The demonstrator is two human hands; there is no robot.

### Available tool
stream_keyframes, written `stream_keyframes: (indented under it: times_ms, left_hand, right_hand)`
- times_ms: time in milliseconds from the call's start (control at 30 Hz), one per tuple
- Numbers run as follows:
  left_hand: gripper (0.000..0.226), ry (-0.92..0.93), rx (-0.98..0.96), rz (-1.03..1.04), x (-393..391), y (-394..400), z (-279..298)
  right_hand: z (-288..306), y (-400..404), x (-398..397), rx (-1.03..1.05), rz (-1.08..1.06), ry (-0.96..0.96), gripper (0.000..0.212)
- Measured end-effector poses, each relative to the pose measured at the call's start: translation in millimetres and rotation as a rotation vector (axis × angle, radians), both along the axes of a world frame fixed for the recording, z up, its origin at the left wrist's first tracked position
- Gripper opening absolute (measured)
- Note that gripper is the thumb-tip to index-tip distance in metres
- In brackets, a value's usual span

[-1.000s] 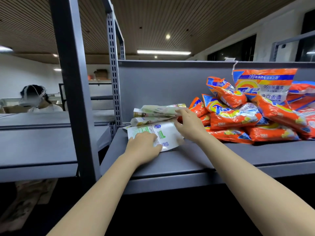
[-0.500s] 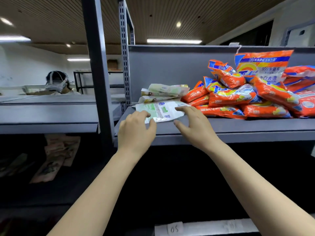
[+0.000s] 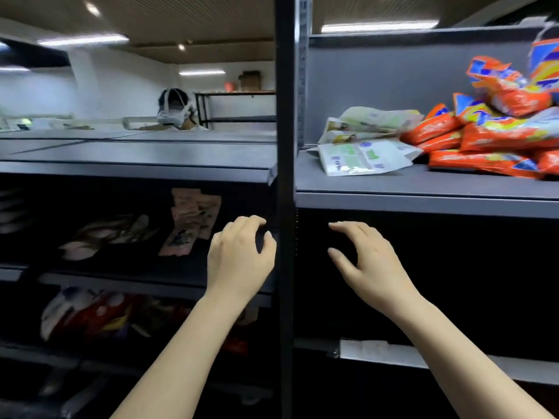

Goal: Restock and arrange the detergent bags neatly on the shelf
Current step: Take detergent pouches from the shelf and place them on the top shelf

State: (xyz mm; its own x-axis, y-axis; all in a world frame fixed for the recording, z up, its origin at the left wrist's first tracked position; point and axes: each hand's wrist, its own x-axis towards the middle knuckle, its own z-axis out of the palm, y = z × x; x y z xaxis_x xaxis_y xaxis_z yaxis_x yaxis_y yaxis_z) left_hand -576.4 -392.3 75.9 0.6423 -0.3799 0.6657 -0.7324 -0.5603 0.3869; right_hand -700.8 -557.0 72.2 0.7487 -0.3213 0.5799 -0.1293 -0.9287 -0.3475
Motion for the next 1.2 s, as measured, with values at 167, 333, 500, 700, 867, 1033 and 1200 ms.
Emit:
stream_keyframes:
  times_ms: [167, 333, 500, 700, 867, 1033, 1200]
  left_hand:
    - [0.025, 0.056, 0.055, 0.077, 39, 64, -25]
    - [0.028, 0.110, 0.136, 0.125, 87, 132, -46]
    - [0.029, 0.134, 0.194, 0.158, 146, 209, -57]
    - [0.031, 0.152, 0.276, 0.200, 215, 287, -67]
    - [0.033, 0.208, 0.319, 0.225, 258, 328, -80]
    - [0.033, 0.221, 0.344, 0.253, 297, 347, -91]
    - [0.033, 0.193, 0.333, 0.259, 343, 351, -95]
  right_hand:
    - [-28, 50, 36, 0.010, 0.035, 0.062, 0.039]
    - [-50, 108, 84, 0.039, 0.042, 0.138, 0.042]
    - [-63, 179, 145, 0.086, 0.056, 0.192, 0.042]
    - [-70, 249, 210, 0.127, 0.053, 0.236, 0.043]
    - [-76, 284, 252, 0.121, 0.060, 0.301, 0.043]
    - [-84, 299, 293, 0.098, 0.065, 0.368, 0.043]
    - [-92, 303, 341, 0.100, 0.072, 0.383, 0.043]
